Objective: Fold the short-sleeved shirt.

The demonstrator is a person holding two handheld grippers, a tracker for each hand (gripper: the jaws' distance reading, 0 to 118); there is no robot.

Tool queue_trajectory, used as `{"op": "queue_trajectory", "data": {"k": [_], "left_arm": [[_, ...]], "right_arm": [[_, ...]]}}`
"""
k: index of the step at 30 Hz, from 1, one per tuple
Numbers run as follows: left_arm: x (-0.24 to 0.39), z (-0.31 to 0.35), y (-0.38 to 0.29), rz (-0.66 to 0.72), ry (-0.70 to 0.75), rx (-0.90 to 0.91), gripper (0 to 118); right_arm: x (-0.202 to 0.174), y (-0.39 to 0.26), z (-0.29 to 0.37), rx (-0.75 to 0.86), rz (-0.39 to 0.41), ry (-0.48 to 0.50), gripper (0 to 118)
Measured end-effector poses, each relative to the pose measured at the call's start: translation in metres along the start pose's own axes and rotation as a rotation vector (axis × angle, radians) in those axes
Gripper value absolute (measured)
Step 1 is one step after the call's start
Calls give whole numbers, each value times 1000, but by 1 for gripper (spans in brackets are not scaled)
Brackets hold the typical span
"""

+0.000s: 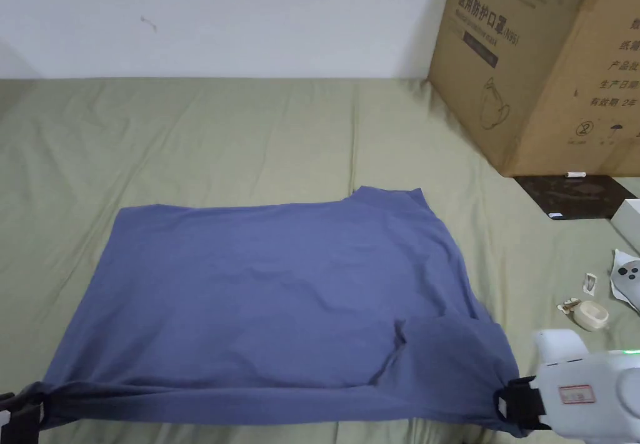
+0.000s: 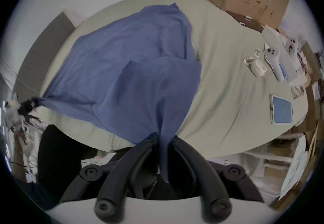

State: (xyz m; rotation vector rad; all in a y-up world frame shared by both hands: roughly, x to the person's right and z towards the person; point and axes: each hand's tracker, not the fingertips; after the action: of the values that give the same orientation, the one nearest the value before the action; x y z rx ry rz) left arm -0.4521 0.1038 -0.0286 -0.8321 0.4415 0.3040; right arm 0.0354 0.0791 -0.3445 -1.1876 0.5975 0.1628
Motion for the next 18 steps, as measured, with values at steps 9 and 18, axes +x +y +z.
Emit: {"op": "queue_trajectory", "data": {"k": [9, 18], "left_arm": [[3, 5, 22, 3, -39, 19, 2], [-3, -90, 108, -60, -13, 16, 2]], "right_arm": [[10, 2, 32, 23, -68, 28, 9], [-6, 159, -29, 10, -43, 12, 9]]}}
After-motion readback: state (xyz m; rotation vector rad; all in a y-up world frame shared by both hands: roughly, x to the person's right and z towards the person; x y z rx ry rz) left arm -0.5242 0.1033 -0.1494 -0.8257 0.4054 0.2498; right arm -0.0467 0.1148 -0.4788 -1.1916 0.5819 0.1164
